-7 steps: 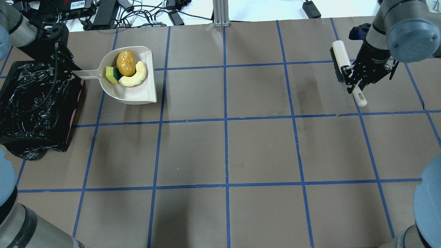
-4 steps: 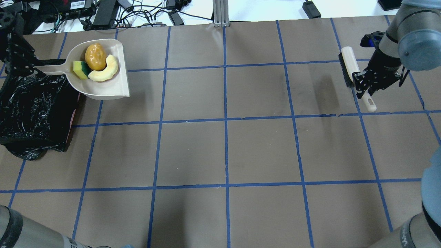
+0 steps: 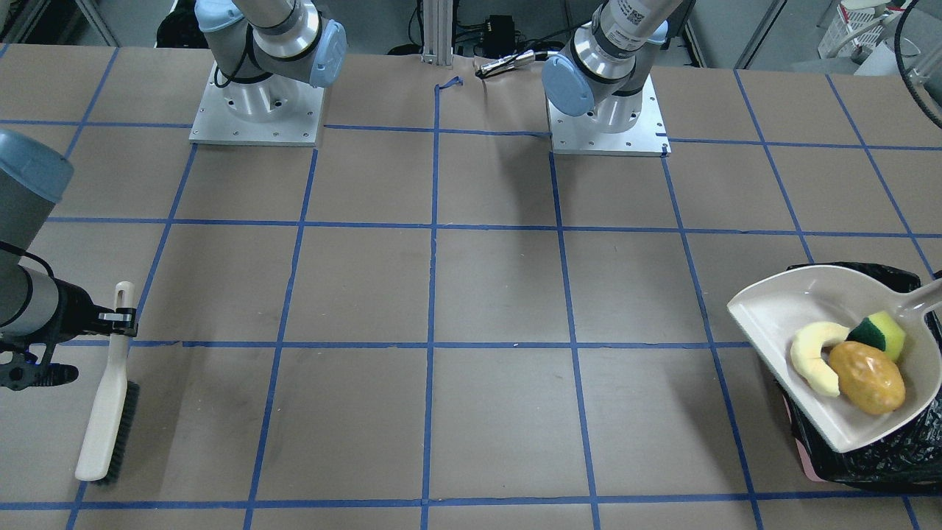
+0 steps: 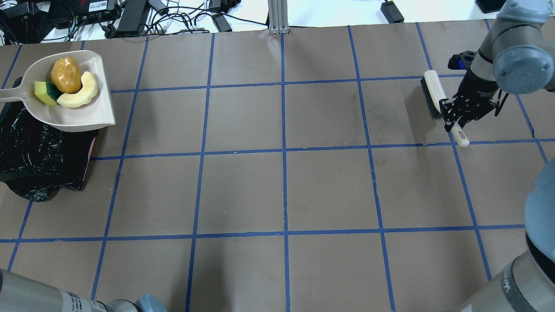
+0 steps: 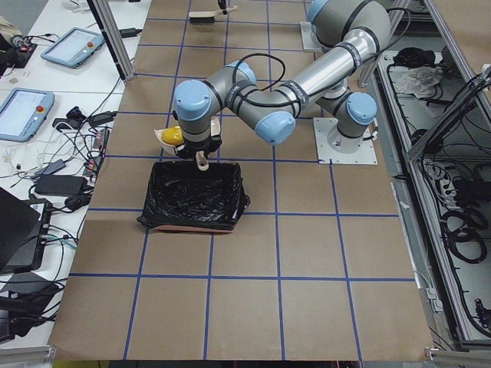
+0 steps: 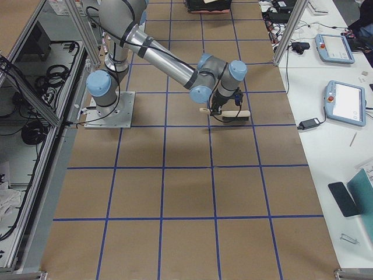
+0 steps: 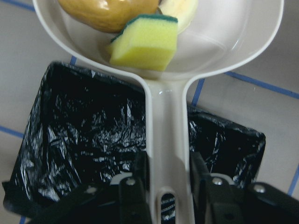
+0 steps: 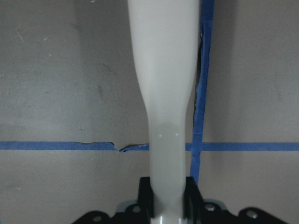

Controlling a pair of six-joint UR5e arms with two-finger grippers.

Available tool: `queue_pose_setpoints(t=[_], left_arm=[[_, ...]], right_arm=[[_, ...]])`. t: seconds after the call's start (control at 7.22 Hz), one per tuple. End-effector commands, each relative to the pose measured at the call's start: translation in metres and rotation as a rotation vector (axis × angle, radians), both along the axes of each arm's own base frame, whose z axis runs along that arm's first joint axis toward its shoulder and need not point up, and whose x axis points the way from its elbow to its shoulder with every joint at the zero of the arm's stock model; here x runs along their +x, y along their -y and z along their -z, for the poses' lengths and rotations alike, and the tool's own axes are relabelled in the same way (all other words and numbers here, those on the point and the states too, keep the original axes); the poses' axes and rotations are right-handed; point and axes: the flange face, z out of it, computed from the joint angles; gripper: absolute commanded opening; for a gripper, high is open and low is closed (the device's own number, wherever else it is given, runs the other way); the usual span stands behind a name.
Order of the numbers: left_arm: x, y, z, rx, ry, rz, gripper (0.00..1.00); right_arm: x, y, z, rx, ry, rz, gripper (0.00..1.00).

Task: Sweep and dump trash into bin
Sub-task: 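Carry the loaded dustpan with the left gripper over the black bin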

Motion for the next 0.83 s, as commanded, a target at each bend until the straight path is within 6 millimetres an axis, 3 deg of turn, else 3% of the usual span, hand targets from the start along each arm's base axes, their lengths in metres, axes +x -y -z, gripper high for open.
queue_pose_setpoints(t=[0.0,0.28,0.69], left_arm=[[0.069,-0.044,-0.005,0.004,-0.012,-0.031,0.37],[0.112,-0.076,0.004,0.016,-0.028,-0.085,0.36],[0.127,-0.085,-0.001,0.095,0.048,-0.079,0.36]], right_arm=[[-0.001,0.000,0.001,0.002,-0.004,-0.004,0.00],[-0.002,0.000,0.000,0.002,-0.010,0.016,0.00],[-0.002,0.000,0.002,0.004,-0.010,0.018,0.00]])
